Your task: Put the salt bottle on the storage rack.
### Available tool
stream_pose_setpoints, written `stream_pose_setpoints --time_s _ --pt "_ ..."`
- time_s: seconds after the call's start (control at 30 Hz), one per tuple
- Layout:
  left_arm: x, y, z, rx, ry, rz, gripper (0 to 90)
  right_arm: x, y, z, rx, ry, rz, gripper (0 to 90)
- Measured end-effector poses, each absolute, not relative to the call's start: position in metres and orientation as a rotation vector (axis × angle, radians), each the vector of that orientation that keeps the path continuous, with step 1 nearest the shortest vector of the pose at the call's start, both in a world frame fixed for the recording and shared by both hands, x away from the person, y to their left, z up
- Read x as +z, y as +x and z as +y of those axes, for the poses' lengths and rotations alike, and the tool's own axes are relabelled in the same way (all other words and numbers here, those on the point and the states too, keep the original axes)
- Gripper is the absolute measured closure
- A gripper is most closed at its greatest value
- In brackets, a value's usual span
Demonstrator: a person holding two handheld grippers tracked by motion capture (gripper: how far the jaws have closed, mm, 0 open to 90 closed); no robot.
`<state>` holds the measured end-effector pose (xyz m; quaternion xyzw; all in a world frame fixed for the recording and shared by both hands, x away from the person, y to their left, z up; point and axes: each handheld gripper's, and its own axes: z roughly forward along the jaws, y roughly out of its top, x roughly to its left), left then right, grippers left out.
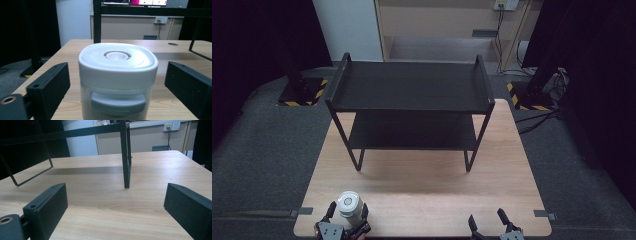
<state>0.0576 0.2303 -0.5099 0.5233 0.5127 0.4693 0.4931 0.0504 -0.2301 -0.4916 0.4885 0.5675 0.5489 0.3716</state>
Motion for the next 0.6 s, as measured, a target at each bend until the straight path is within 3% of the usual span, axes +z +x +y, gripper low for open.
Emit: stream_pose_setpoints --time_s 0.23,0.5,0.6 --pt "-0.514 0.061 0.231 1.145 1.290 1.233 11.4 -0.492 0.051 -0.231 1.399 1.260 1.459 5.3" --pt "-0.515 0.059 0.238 1.142 1.291 1.213 30.1 -0.492 0.053 -0.230 1.399 1.257 1.465 5.4" --pt "-0.515 0.058 0.241 1.137 1.299 1.204 30.4 -0.492 0.053 -0.230 1.400 1.258 1.465 5.4"
